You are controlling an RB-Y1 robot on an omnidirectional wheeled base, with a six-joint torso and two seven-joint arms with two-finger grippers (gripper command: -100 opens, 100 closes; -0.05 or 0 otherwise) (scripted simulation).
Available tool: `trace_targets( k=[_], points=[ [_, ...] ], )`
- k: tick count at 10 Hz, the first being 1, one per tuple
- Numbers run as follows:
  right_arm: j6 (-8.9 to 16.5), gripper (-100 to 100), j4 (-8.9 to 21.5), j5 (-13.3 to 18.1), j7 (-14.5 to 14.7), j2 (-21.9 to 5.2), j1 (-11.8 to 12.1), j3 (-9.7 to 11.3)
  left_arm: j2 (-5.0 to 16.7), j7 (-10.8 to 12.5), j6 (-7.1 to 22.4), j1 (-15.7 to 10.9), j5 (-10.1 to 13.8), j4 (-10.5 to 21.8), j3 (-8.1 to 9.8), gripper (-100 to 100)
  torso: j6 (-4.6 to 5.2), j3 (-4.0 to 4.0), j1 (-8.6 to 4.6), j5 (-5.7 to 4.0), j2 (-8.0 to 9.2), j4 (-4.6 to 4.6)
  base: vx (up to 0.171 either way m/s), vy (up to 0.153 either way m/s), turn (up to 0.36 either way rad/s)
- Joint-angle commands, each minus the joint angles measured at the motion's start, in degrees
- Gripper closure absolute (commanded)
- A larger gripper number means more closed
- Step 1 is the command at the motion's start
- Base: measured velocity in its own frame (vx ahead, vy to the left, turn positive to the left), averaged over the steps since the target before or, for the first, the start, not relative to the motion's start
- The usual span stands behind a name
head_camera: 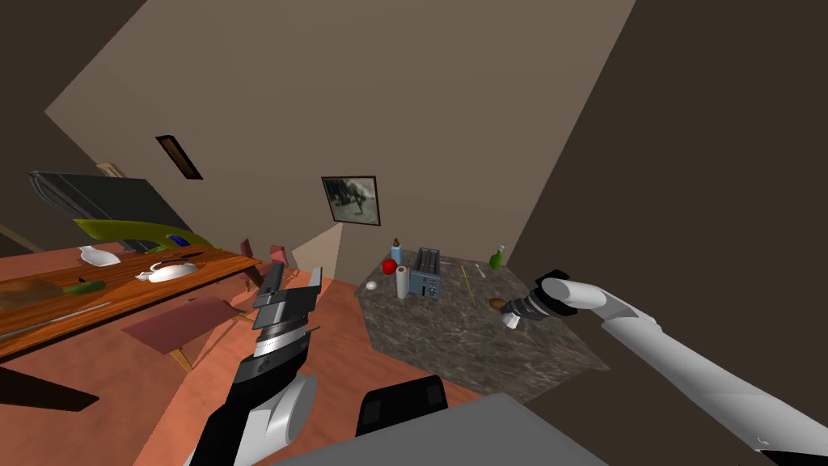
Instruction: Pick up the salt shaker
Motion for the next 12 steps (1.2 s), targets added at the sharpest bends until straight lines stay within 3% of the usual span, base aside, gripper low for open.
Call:
trace_targets(
  k=[1, 4, 5, 6, 10, 11, 12],
  points=[
    [-0.5, -100, 1.7, 0.5, 0.3, 0.3, -0.7, 0.3, 0.0, 0.0, 0.0, 0.0, 0.0, 0.0, 0.00, 0, 0.00, 0.00, 0.00, 0.00, 0.00, 0.00, -0.062, -0.001, 0.085],
    [-1.8, -100, 5.5, 2.0, 0.9, 1.4, -2.0, 0.8, 0.0, 0.0, 0.0, 0.0, 0.0, 0.0, 0.00, 0, 0.00, 0.03, 0.04, 0.01, 0.04, 0.01, -0.063, 0.006, 0.131],
    [-1.4, -100, 4.4, 1.7, 0.6, 1.2, -1.6, 0.7, 0.0, 0.0, 0.0, 0.0, 0.0, 0.0, 0.00, 0, 0.00, 0.02, 0.05, 0.01, 0.03, 0.01, -0.024, 0.003, 0.024],
    [-1.5, 100, 4.6, 1.8, 0.7, 1.3, -1.7, 0.7, 0.0, 0.0, 0.0, 0.0, 0.0, 0.0, 0.00, 0, 0.03, -0.02, 0.03, 0.01, -0.06, 0.00, 0.000, 0.000, 0.000],
    [-1.6, 100, 4.5, 1.8, 0.6, 1.2, -1.7, 0.6, 0.0, 0.0, 0.0, 0.0, 0.0, 0.0, 0.00, 0, 0.01, -0.14, 0.00, -0.01, -0.22, -0.08, 0.000, 0.000, 0.000],
    [-1.6, 0, 4.5, 1.8, 0.6, 1.2, -1.7, 0.7, 0.0, 0.0, 0.0, 0.0, 0.0, 0.0, 0.00, 0, 0.01, -0.14, 0.00, -0.01, -0.22, -0.07, 0.000, 0.000, 0.000],
    [-0.8, 100, 2.5, 0.8, 0.5, 0.6, -1.0, 0.4, 0.0, 0.0, 0.0, 0.0, 0.0, 0.0, 0.00, 0, 0.01, -0.14, 0.00, -0.01, -0.22, -0.07, 0.055, -0.008, -0.189]
  ],
)
